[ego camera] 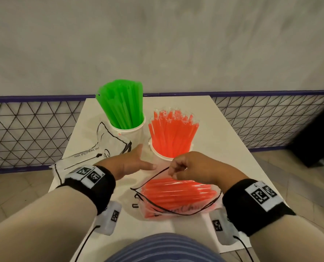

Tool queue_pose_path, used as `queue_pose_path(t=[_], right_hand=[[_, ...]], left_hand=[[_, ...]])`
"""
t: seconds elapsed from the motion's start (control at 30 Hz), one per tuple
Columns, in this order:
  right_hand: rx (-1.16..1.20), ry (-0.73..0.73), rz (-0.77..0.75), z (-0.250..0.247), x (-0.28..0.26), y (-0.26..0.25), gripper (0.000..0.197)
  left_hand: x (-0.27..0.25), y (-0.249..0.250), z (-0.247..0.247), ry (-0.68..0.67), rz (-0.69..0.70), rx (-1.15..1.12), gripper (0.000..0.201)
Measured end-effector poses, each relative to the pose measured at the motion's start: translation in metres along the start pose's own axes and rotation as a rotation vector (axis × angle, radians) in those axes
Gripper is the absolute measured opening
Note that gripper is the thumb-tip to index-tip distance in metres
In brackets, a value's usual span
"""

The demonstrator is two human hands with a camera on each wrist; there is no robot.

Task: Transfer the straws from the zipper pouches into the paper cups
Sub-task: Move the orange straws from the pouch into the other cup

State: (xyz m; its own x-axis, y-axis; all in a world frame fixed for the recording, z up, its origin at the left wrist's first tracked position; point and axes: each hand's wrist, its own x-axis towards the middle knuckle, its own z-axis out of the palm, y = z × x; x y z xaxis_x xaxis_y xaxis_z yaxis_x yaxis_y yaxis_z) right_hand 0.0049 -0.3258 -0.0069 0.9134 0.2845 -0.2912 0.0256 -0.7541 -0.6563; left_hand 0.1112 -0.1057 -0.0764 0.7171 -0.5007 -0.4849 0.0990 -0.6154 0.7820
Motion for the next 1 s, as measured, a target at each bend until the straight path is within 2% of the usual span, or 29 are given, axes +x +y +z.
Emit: queue_pose_path(t=[0.1, 0.17, 0.23, 0.33, 0.37, 0.43, 0.5, 0.7, 0.77, 0.87, 1.0], right_hand=[[-0.281, -0.119, 0.016, 0.023, 0.003, 0.010, 0.030], [-0.413, -0.098, -0.009, 0.043, 0.010, 0.014, 0.052], [-0.421, -0.069, -0.052, 0.063, 0.018, 0.018, 0.071], [-0.403, -0.047, -0.077, 0.090, 0.030, 0.026, 0.082], [-0.392, -0.035, -0.090, 0.097, 0.033, 0.029, 0.082], [-0.334, -0.006, -0.128, 0.107, 0.037, 0.033, 0.076], [-0.328, 0.007, -0.152, 0.109, 0.039, 0.035, 0.069], [-0.486, 0.042, -0.215, 0.115, 0.038, 0.032, 0.046], [-0.557, 0.060, -0.201, 0.114, 0.035, 0.026, 0.038], [-0.676, 0.097, -0.221, 0.111, 0.029, 0.020, 0.045], [-0.710, 0.141, -0.238, 0.106, 0.025, 0.022, 0.047]], left_hand=[[-0.010, -0.026, -0.004, -0.085, -0.098, 0.122, 0.075], [-0.016, -0.036, 0.001, -0.176, -0.092, 0.271, 0.078], [-0.022, -0.042, 0.011, -0.266, -0.055, 0.397, 0.090], [-0.026, -0.041, 0.030, -0.337, -0.031, 0.376, 0.094], [-0.025, -0.040, 0.037, -0.347, -0.006, 0.342, 0.096], [-0.019, -0.045, 0.048, -0.319, 0.054, 0.300, 0.116], [-0.014, -0.051, 0.054, -0.262, 0.073, 0.338, 0.124], [-0.014, -0.050, 0.061, -0.175, 0.101, 0.340, 0.097], [-0.014, -0.049, 0.062, -0.160, 0.103, 0.364, 0.082], [-0.014, -0.051, 0.064, -0.141, 0.088, 0.367, 0.059], [-0.012, -0.058, 0.062, -0.130, 0.100, 0.375, 0.084]])
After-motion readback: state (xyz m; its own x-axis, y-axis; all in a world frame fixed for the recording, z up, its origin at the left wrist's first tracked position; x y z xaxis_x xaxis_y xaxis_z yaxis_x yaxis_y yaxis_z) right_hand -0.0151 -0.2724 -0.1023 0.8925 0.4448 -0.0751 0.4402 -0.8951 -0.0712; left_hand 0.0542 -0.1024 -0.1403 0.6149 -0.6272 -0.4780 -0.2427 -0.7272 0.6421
